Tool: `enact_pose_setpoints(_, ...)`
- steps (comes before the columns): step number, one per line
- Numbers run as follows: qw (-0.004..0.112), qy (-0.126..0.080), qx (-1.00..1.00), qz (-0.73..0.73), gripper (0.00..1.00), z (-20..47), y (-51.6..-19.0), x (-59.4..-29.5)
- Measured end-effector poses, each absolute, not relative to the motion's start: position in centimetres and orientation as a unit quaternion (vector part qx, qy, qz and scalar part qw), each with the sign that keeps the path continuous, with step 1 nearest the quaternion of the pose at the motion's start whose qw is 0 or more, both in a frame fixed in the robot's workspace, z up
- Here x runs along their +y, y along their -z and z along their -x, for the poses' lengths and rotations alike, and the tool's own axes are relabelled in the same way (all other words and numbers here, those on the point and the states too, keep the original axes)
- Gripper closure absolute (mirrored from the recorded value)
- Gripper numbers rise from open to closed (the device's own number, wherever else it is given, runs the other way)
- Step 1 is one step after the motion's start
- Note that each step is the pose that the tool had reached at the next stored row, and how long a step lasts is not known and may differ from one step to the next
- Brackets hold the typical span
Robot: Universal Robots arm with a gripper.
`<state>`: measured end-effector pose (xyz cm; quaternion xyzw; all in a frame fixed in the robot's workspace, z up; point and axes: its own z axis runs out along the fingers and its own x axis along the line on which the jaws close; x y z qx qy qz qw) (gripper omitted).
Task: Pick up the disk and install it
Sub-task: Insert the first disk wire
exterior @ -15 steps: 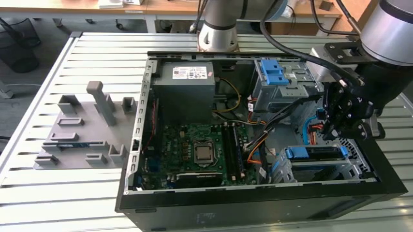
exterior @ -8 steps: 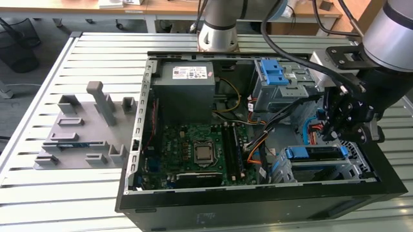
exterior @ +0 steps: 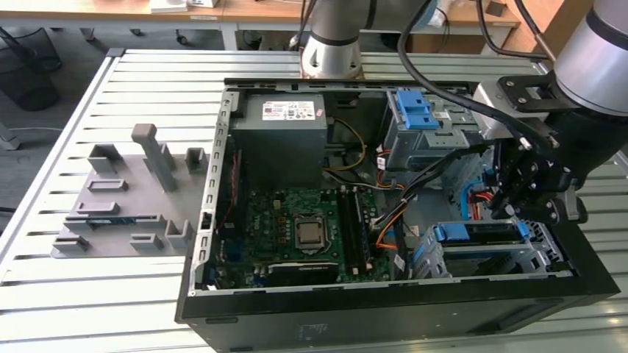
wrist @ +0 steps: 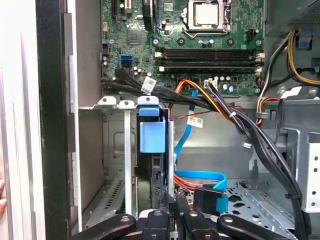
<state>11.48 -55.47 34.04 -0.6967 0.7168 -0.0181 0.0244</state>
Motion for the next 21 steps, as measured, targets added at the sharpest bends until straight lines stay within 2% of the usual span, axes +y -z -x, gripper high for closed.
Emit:
enact_pose_setpoints(15,0.026,0.016,0.723,0.69,0.82,-11.45,-33.84,-56.15)
enact_pose_setpoints(21,0.019,0.009,0.727,0.687,0.82,-11.45,-33.84,-56.54)
